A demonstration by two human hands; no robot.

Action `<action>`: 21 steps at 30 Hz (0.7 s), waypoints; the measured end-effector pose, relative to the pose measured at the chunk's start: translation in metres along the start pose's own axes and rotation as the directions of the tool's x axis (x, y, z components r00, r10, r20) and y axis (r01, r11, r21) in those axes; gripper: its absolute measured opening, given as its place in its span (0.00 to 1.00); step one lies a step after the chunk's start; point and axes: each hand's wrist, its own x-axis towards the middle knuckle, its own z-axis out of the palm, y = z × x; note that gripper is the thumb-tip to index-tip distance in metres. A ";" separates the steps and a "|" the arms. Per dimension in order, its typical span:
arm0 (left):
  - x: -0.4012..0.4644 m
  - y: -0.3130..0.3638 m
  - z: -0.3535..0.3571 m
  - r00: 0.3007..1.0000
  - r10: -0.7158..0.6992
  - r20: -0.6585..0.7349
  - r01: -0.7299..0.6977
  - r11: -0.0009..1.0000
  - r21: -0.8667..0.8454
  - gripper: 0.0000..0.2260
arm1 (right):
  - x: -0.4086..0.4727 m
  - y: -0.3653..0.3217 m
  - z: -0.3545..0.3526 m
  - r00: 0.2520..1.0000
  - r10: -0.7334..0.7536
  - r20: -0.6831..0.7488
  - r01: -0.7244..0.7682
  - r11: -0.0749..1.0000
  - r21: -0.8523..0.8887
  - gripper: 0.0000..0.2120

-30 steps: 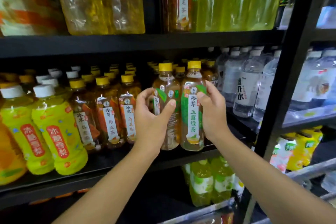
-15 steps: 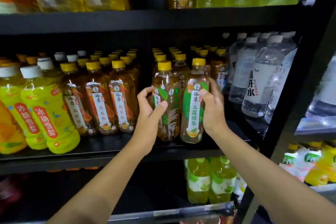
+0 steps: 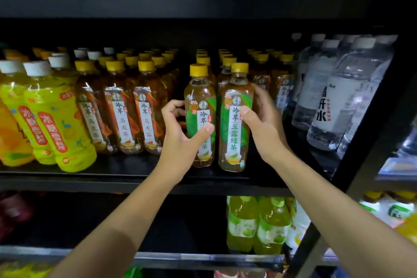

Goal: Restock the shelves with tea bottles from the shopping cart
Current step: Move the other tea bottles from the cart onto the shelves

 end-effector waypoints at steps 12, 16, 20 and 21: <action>0.002 -0.019 -0.006 1.000 0.015 -0.017 -0.013 0.990 0.139 0.37 | -0.013 0.015 0.010 0.996 0.092 0.005 -0.092 0.995 -0.039 0.42; 0.000 -0.020 -0.012 1.000 -0.010 -0.004 0.010 0.984 0.176 0.36 | -0.018 0.022 0.008 0.992 0.119 -0.030 -0.119 0.993 0.005 0.32; 0.002 -0.021 -0.011 1.000 -0.024 -0.006 0.025 0.978 0.209 0.35 | -0.018 0.027 0.009 0.984 0.172 -0.038 -0.172 0.985 0.005 0.25; 0.002 -0.021 -0.010 1.000 -0.027 -0.012 0.029 0.977 0.210 0.35 | -0.018 0.029 0.009 0.983 0.178 -0.053 -0.179 0.984 -0.023 0.26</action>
